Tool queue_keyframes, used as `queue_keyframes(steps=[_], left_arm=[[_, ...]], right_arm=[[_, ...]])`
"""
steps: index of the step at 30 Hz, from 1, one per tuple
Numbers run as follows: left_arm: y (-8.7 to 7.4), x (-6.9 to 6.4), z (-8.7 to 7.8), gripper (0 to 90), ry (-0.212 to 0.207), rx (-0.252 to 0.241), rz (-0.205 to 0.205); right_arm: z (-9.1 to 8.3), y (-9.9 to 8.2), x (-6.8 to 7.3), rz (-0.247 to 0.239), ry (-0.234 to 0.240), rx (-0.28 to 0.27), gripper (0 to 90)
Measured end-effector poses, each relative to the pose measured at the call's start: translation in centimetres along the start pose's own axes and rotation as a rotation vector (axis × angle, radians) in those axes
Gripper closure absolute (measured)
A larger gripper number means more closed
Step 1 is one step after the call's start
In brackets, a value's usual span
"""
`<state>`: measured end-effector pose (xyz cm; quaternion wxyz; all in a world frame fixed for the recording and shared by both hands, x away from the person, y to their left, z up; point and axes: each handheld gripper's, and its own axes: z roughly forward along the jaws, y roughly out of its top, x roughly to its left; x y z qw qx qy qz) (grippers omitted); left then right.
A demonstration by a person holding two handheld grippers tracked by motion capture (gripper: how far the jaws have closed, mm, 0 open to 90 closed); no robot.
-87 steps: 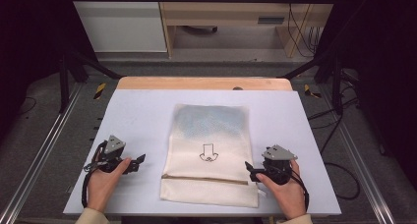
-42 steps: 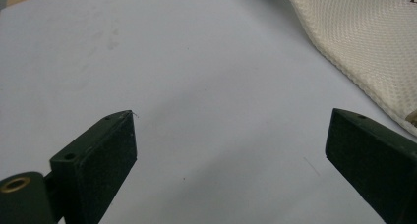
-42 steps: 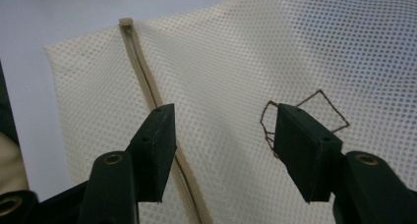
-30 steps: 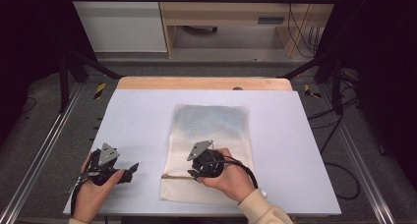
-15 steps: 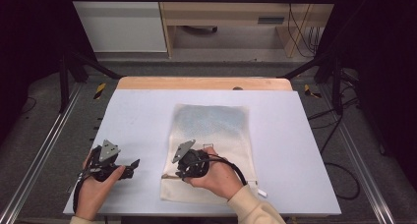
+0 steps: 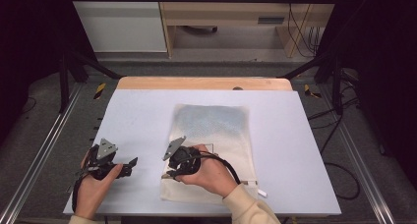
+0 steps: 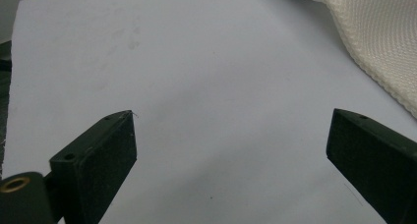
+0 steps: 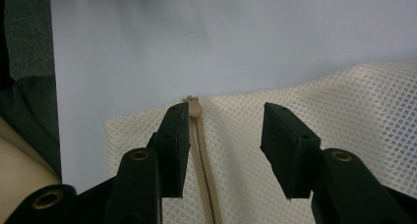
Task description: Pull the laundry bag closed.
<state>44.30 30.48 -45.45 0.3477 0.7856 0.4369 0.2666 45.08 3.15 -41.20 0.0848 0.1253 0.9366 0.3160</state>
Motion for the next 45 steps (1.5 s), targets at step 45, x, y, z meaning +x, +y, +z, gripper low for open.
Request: queue_keyframes(steps=[45], left_arm=[[0.2, 0.5, -0.4, 8.7, -0.040, 0.013, -0.002]], right_arm=[[5.0, 0.2, 1.0, -0.004, 0.077, 0.063, 81.3]])
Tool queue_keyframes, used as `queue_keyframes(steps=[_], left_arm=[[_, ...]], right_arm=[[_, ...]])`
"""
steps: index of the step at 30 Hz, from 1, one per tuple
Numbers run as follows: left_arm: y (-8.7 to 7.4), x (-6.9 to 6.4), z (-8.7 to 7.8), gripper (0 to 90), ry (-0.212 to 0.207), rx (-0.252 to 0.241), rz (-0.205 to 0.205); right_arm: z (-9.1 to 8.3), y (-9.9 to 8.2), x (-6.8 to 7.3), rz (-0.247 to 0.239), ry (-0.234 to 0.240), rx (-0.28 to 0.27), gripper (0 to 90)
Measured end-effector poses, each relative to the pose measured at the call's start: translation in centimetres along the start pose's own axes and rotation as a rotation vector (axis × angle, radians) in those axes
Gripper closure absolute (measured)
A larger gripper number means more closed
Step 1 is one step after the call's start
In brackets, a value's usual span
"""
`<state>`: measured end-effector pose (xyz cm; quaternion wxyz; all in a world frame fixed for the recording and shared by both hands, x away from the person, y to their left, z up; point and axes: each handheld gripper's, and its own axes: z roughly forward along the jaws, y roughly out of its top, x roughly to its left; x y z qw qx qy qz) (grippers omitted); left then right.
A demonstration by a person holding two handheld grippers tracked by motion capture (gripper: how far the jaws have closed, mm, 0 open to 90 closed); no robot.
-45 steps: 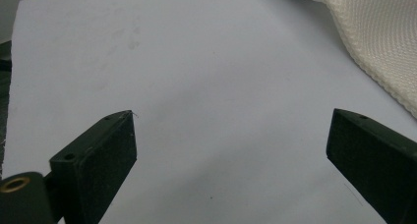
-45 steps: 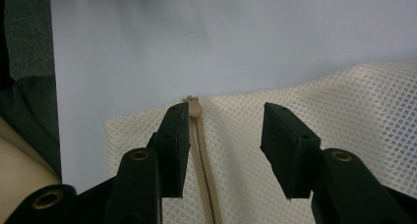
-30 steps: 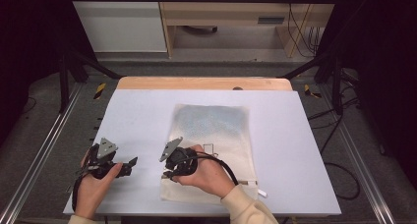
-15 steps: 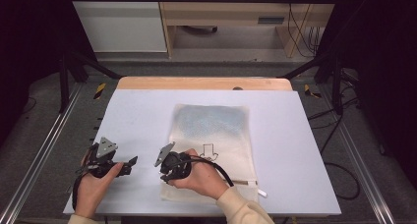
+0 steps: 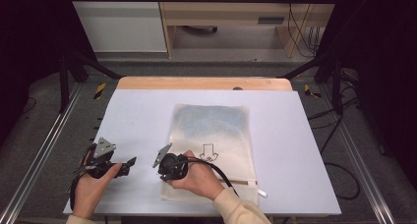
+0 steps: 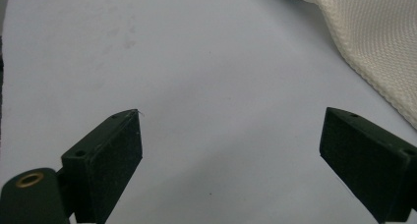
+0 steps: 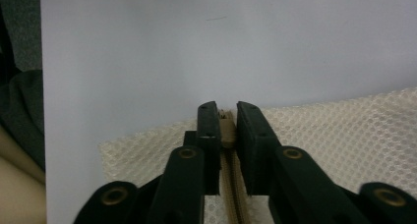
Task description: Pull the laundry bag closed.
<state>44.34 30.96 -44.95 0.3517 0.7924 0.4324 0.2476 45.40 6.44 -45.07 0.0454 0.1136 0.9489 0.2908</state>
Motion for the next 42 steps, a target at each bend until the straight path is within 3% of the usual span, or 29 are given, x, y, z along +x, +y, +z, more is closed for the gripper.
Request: queue_keyframes(steps=[4, 9, 15, 16, 18, 19, 22, 25, 32, 35, 42], left_arm=[[0.0, -0.1, -0.2, 8.8, -0.027, 0.004, -0.003], [-0.2, -0.3, -1.6, 11.9, -0.075, -0.022, 0.022], [-0.3, -0.4, -2.1, 10.7, -0.093, -0.040, 0.014], [-0.2, -0.8, -2.0, 10.7, -0.127, -0.040, 0.021], [-0.1, -1.1, -2.0, 10.5, -0.141, -0.042, 0.022], [0.0, -1.6, -1.8, 10.4, -0.172, -0.045, 0.021], [0.1, -2.1, -1.7, 10.4, -0.186, -0.032, 0.043], [0.0, -2.5, -1.5, 10.9, -0.249, -0.030, 0.025], [0.2, -4.0, -1.3, 10.4, -0.286, -0.005, 0.063], [0.5, -5.0, -1.2, 10.2, -0.324, -0.010, 0.065], [0.8, -7.0, -0.5, 9.4, -0.370, -0.002, 0.043]], right_arm=[[-0.2, 0.0, 0.2, -0.005, 0.006, -0.006, 81.6], [-0.9, 0.0, 0.2, -0.006, 0.015, -0.038, 81.7], [-2.0, 0.1, -0.1, 0.006, 0.012, -0.068, 81.7], [-2.3, 0.0, -0.2, 0.006, 0.015, -0.077, 81.7], [-2.3, 0.0, -0.3, 0.012, 0.017, -0.090, 81.7], [-2.5, 0.0, -0.4, 0.018, 0.016, -0.092, 81.7], [-2.6, -0.1, -0.5, 0.018, 0.017, -0.098, 81.7], [-2.5, -0.2, -0.6, 0.020, 0.011, -0.101, 81.7], [-2.9, -0.3, -0.6, 0.012, 0.004, -0.113, 81.7], [-3.0, -0.3, -0.7, 0.015, 0.004, -0.122, 81.7], [-3.0, -0.4, -0.7, 0.005, -0.001, -0.128, 81.7]])
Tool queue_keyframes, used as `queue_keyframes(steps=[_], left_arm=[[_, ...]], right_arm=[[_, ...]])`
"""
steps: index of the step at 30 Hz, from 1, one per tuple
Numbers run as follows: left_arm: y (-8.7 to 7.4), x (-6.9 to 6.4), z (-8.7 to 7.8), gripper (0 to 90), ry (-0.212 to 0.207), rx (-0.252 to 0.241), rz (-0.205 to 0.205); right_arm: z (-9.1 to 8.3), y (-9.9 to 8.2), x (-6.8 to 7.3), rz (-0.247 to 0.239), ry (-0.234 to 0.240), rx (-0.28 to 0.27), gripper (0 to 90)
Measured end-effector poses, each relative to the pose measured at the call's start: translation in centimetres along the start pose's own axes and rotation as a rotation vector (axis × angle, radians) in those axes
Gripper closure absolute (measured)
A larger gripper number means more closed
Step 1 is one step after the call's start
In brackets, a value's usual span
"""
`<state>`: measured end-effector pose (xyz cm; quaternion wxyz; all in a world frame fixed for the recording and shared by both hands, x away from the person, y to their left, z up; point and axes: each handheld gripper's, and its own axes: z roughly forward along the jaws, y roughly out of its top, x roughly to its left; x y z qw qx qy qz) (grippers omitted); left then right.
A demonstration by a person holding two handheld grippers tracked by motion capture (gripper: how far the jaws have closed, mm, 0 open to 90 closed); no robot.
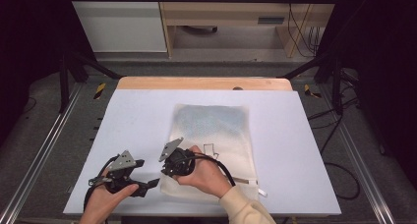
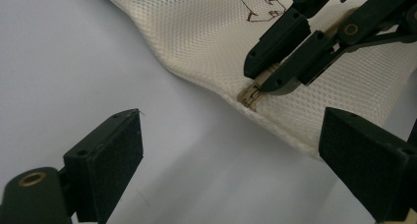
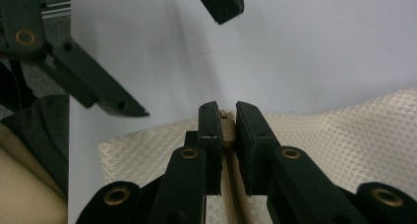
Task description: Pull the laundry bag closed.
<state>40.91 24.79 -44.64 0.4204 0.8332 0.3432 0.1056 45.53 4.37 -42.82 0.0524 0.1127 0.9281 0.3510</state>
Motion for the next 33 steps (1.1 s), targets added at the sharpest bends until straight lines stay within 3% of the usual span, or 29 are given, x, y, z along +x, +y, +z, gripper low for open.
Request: queue_keyframes(steps=[5, 13, 22, 33], left_arm=[[0.2, -0.4, 0.8, 9.4, -0.027, -0.011, -0.027], [0.5, -0.8, 2.3, 12.3, -0.034, 0.020, -0.003], [0.5, -0.6, 2.8, 18.8, -0.033, 0.037, -0.014], [0.4, -0.6, 3.6, 26.4, -0.080, 0.069, -0.041]], right_arm=[[0.0, 0.0, 0.0, -0.003, -0.002, -0.001, 81.7], [-0.2, 0.0, 0.1, -0.006, -0.004, -0.006, 81.8], [-0.5, 0.0, 0.0, 0.001, -0.010, -0.022, 81.7], [-0.7, 0.1, 0.0, 0.003, -0.011, -0.025, 81.7]])
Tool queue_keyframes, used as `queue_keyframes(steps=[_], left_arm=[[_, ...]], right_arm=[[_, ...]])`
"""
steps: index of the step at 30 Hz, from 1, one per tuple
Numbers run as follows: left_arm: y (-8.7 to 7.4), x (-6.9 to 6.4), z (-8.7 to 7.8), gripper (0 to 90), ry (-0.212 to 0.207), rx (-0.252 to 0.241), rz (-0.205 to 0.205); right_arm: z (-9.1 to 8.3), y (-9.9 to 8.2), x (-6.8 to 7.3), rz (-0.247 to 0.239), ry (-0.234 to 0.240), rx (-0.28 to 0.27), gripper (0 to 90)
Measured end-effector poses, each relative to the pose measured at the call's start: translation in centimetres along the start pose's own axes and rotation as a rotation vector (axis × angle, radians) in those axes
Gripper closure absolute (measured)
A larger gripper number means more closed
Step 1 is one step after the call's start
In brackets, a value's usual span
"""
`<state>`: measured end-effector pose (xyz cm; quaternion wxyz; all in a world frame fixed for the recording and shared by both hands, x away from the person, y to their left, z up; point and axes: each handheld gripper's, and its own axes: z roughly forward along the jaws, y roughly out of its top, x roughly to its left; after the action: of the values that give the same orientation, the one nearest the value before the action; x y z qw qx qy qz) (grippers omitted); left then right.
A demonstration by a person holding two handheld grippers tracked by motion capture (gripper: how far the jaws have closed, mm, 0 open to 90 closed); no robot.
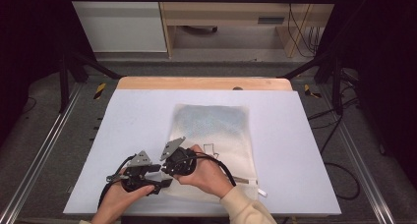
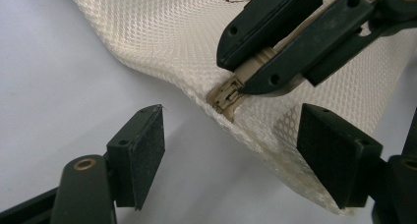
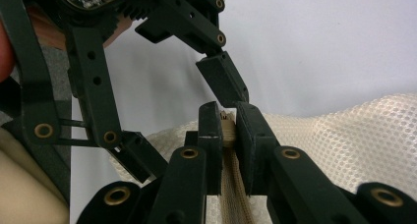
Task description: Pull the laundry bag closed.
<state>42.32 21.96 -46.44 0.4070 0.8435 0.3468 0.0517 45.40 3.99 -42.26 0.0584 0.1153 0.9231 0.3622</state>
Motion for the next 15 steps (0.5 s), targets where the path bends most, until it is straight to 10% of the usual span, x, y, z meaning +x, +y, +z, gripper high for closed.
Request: queue_keyframes(steps=[15], left_arm=[[0.21, 0.25, 0.83, 41.7, -0.101, -0.011, -0.041]], right_arm=[[-0.37, 0.12, -0.11, 0.004, -0.007, -0.008, 81.8]])
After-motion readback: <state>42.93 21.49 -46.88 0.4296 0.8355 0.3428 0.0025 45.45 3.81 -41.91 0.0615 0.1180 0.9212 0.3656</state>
